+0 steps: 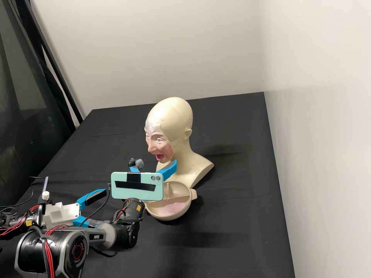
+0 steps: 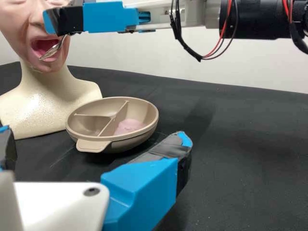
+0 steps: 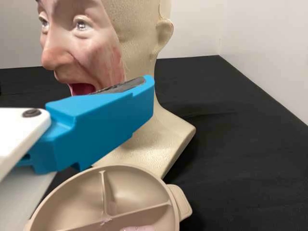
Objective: Feed the grandma with a spoon
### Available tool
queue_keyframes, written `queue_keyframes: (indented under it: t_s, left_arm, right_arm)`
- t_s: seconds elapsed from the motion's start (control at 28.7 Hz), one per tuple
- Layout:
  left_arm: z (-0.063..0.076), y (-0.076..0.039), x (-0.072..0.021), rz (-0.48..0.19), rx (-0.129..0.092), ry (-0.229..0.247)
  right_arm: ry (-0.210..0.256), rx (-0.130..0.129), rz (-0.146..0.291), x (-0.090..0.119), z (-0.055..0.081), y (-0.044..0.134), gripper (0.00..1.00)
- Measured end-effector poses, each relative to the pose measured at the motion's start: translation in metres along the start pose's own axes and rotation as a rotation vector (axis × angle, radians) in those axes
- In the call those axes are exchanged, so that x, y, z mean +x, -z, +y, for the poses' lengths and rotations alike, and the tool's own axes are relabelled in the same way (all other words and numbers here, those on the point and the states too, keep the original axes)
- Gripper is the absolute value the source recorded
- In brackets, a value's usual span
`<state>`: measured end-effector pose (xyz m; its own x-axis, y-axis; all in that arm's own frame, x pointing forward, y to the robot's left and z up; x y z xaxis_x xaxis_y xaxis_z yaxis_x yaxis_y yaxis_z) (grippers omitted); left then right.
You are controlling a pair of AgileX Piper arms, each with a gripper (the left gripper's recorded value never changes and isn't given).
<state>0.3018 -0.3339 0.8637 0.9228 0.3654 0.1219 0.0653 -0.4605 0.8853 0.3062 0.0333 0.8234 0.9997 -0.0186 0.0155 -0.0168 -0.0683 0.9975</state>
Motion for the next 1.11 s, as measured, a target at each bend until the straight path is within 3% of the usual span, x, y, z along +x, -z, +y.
queue_keyframes:
  t_s: [0.14,0.24,0.28,0.56,0.73,1.11]
  left_arm:
    - [0.000,0.000,0.0000,0.000,0.000,0.000]
    - [0.000,0.000,0.0000,0.000,0.000,0.000]
    - [0.000,0.000,0.0000,0.000,0.000,0.000]
    - [0.000,0.000,0.0000,0.000,0.000,0.000]
    - [0.000,0.000,0.0000,0.000,0.000,0.000]
    - [0.000,-0.001,-0.0002,-0.002,0.000,-0.002]
  right_arm:
    - [0.012,-0.001,-0.020,-0.004,-0.002,-0.006,1.00]
    - [0.014,0.016,-0.047,-0.009,-0.001,-0.014,1.00]
    - [0.014,0.018,-0.054,-0.011,-0.001,-0.016,0.00]
    - [0.023,0.029,-0.045,-0.022,0.004,-0.025,0.00]
    - [-0.016,0.034,-0.009,-0.027,0.011,-0.024,0.00]
    - [-0.017,0.032,-0.015,-0.030,0.013,-0.029,0.00]
